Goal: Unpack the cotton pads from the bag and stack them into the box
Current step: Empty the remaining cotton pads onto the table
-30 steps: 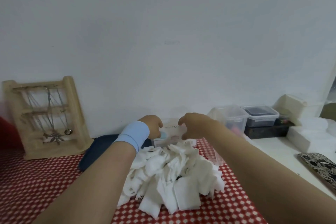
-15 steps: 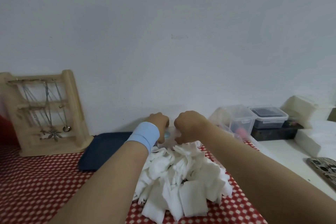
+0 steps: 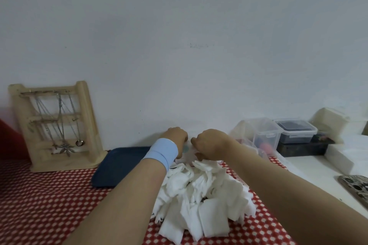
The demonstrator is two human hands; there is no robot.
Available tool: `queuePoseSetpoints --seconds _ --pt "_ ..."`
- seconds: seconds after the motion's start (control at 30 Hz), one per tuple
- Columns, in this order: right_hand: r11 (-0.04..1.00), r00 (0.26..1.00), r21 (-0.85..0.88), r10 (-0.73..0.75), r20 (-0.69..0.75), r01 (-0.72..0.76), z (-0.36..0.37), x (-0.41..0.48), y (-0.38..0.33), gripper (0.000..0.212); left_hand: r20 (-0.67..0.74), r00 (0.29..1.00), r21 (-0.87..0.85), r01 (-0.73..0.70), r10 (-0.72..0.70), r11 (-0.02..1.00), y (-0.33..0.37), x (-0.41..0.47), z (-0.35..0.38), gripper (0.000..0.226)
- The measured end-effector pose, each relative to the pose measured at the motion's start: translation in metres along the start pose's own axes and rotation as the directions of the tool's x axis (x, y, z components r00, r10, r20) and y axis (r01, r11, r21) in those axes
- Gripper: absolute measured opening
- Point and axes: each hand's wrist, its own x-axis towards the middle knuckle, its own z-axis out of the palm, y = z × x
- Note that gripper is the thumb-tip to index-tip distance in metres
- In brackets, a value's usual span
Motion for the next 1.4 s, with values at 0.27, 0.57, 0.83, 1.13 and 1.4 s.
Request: queuePoseSetpoints --seconds 0.27,0.57,0.83,1.13,1.4 --pt "0.986 0.962 0.094 0.157 -0.222 -0.140 -0.003 0.000 0.031 0.045 -0.067 0.997 -0.324 0.007 -0.030 0.946 -0.018 -0.007 0.004 0.085" --pt "0.499 0.587 0.729 0.792 -0.164 -0.468 0.011 -0.009 0.042 0.040 -0.034 0.907 -0.647 0.300 -0.419 0.701 -0.018 -0.003 0.005 0.026" --pt "0.602 0.854 0.701 0.520 0.018 -0.382 0.041 -0.008 0.025 0.050 0.105 0.964 -0.364 0.267 -0.245 0.892 -0.007 -0.005 0.007 0.019" --pt "0.625 0.912 0.675 0.359 0.198 -0.393 0.035 -0.023 0.014 0.082 0.111 0.986 -0.334 0.154 -0.123 0.930 -0.007 -0.028 0.002 0.064" --pt "0.635 0.853 0.722 0.507 -0.121 -0.275 0.002 -0.038 0.008 0.029 0.165 0.981 -0.277 0.143 -0.100 0.950 -0.024 -0.073 -0.024 0.031"
